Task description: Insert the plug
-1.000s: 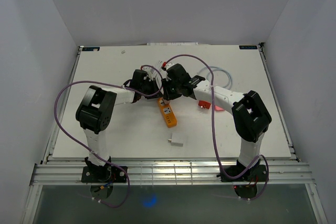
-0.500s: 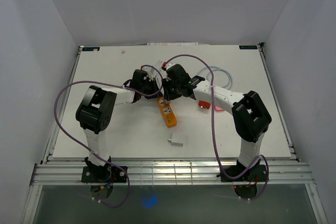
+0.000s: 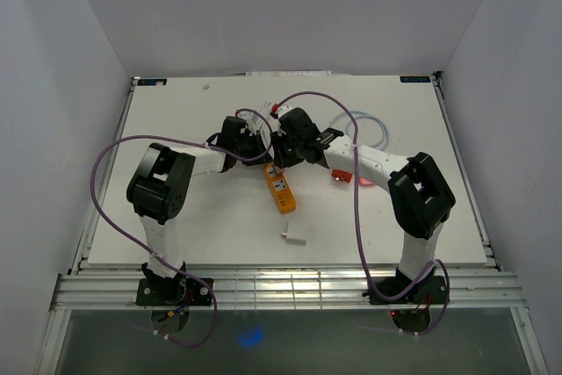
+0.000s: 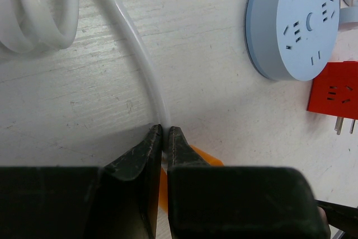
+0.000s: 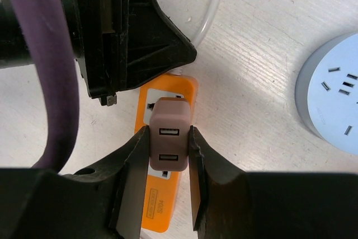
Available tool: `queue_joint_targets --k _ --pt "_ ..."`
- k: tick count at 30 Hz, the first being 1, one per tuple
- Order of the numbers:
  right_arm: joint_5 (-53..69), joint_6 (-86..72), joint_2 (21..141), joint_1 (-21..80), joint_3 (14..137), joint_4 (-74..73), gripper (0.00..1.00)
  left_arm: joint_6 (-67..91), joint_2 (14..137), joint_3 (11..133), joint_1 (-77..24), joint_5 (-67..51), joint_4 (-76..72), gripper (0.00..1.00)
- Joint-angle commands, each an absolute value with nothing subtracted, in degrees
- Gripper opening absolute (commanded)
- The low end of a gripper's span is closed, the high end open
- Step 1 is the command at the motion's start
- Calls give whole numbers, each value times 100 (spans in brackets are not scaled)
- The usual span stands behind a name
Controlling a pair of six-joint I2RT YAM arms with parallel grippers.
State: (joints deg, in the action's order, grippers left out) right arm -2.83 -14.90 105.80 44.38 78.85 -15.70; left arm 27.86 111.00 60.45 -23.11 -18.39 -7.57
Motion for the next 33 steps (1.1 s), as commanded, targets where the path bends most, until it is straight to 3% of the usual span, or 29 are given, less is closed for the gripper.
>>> queue_joint_targets --k 1,21,33 --pt "-395 -1397 10415 4430 7805 -1371 8 2654 10925 6108 -2355 -1714 -615 17" --pt "-984 -1196 10626 4500 7656 -1486 8 2681 10934 6126 -2355 -1758 -606 17" --pt "-712 -554 10757 4562 7435 -1581 8 2681 10969 6144 -2355 -1784 -606 17"
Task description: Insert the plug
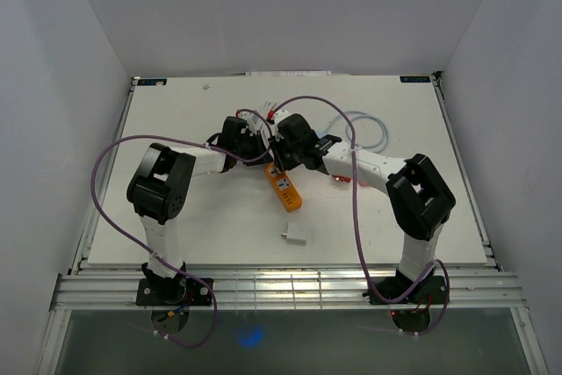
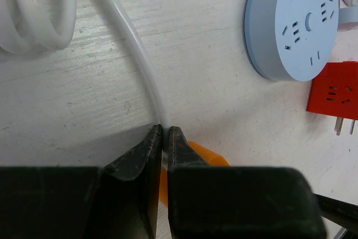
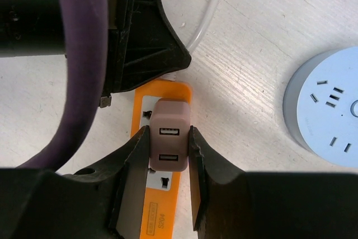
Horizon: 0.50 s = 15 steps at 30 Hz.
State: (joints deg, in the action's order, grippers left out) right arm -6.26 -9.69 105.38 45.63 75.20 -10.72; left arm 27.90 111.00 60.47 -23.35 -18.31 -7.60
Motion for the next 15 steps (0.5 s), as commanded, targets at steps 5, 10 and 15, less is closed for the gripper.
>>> queue_joint_targets --k 5,10,15 --pt "-458 -440 11030 4562 7585 -1801 8 2681 10960 6135 -2355 -1784 -606 17" --pt "-413 -422 11426 4553 7805 -2144 8 2681 10986 6144 -2355 -1784 -615 17" --pt "-509 -422 11417 4553 7656 -2101 8 2672 10978 6144 -2355 -1767 -598 17"
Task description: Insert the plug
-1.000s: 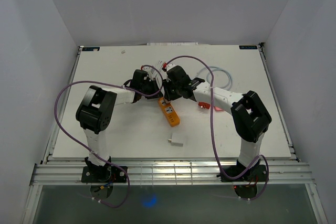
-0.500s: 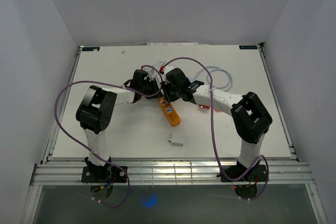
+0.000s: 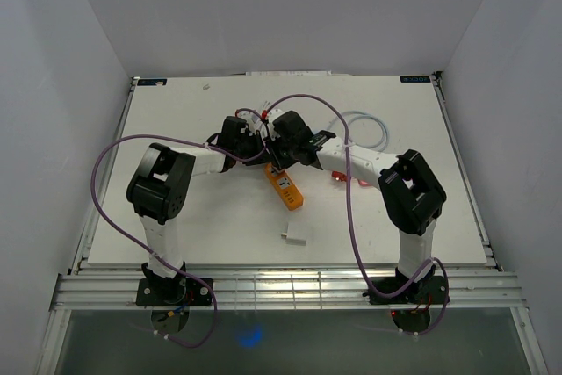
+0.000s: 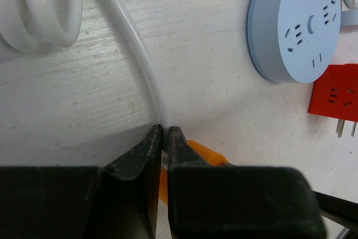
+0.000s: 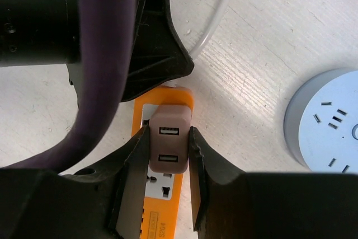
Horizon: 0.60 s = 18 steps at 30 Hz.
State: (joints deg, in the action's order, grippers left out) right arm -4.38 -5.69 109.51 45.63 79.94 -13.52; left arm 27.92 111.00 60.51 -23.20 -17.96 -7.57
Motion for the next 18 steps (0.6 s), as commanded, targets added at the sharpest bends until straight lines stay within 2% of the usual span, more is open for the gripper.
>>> queue_joint_targets --k 1,5,9,10,11,12,14,15,18 --pt "-536 -422 11391 4553 7612 -2066 8 2672 10978 6144 -2355 -1775 -606 17" --pt "-642 -431 11241 4553 7374 -1837 8 2681 10986 6152 -2355 -1793 -606 17" --pt "-572 -527 11023 4544 7558 -1846 21 2689 11013 6179 -2355 -1679 -493 17" --pt "-536 -553 10952 4544 7593 -1846 31 2689 11021 6196 -2355 -1574 -449 17" --pt "-510 -580 10882 4527 7629 -1828 35 2689 11030 6222 -2355 -1521 -405 17" --pt "-501 -641 10698 4500 7664 -1793 45 2689 11039 6231 -2355 -1468 -361 17" --pt "-466 -677 10521 4474 7690 -1758 56 2698 11013 6205 -2355 -1328 -352 17" --pt "-457 -677 10312 4465 7673 -1732 66 2707 10995 6196 -2347 -1301 -360 17" --pt "-466 -642 9881 4474 7533 -1547 83 2725 10978 6188 -2329 -1239 -343 17"
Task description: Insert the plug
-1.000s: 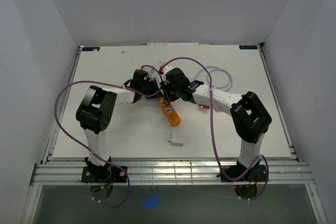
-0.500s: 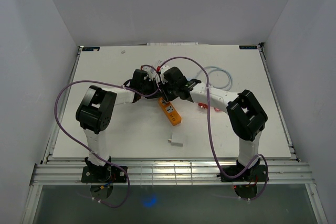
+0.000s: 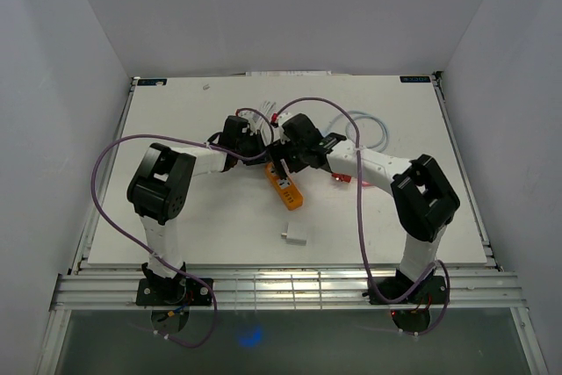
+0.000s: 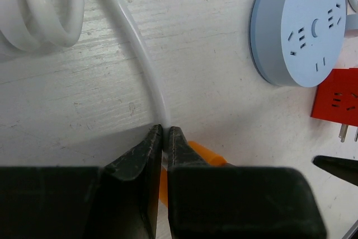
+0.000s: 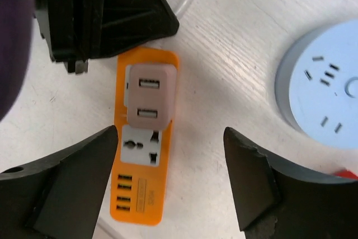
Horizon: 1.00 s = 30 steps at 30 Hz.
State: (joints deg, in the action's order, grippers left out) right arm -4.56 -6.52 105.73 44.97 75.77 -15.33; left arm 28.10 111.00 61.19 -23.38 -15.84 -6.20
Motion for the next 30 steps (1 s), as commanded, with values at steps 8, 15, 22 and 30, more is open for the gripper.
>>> queue_joint_targets --k 8,15,22,30 --pt "-1053 -825 9010 4316 6796 -1599 84 2891 10872 6091 -2233 -1116 -290 17" --pt "-1818 -1133 8087 3623 5969 -1608 85 3111 10653 5775 -2004 -1590 -632 23" --pt "-2109 -1433 7998 2971 5801 -1934 97 3120 10450 5590 -2004 -1784 -817 46" --pt "-2083 -1670 8665 2856 5968 -1986 96 3094 10064 5353 -2004 -1565 -967 78"
